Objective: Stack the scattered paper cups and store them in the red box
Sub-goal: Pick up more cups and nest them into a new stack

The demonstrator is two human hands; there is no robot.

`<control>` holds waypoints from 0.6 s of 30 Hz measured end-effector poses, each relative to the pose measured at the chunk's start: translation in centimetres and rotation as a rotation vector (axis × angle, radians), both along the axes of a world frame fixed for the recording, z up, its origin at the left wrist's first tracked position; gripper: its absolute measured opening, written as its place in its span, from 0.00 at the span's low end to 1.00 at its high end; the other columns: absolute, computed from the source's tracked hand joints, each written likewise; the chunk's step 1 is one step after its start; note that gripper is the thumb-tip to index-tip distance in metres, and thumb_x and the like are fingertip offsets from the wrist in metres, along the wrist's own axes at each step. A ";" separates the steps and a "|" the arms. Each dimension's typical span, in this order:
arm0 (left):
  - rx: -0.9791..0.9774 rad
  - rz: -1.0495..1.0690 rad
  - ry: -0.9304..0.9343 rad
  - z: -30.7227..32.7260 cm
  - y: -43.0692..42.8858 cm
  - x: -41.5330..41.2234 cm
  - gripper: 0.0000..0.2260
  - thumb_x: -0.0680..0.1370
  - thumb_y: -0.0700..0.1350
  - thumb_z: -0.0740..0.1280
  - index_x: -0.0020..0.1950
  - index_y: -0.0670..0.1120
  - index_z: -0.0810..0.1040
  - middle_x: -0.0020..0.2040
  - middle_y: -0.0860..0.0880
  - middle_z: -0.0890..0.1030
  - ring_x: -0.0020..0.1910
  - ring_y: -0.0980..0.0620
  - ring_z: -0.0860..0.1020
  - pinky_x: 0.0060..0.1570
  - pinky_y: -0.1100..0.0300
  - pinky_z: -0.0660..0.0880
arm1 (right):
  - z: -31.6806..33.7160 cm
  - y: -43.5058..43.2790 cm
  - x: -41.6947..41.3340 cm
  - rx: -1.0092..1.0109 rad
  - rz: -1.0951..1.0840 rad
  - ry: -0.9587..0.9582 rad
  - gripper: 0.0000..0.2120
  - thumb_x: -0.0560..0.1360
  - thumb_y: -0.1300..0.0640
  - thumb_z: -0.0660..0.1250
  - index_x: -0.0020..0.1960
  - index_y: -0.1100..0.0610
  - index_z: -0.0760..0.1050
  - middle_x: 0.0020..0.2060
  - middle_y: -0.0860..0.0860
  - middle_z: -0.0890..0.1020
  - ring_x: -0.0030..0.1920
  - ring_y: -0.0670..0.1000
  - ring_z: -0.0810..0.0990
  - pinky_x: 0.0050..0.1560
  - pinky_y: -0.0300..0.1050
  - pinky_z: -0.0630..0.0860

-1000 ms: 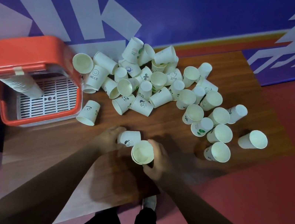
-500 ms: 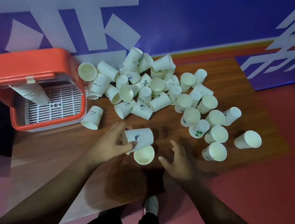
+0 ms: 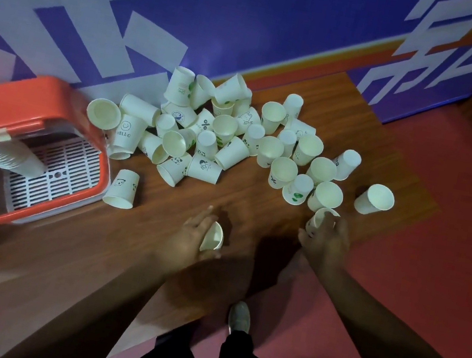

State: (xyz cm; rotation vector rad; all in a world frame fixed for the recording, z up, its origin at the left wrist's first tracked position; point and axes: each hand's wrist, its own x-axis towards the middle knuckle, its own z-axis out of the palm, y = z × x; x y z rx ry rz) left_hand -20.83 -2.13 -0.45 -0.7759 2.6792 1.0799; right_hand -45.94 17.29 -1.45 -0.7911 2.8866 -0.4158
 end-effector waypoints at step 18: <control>0.421 0.191 0.199 -2.0 4.9 -13.3 0.36 0.68 0.48 0.82 0.70 0.53 0.66 0.65 0.53 0.71 0.65 0.53 0.71 0.67 0.50 0.71 | 2.4 3.2 -2.4 -0.500 -0.014 -0.191 0.06 0.67 0.65 0.73 0.40 0.59 0.77 0.63 0.59 0.71 0.61 0.56 0.71 0.56 0.25 0.64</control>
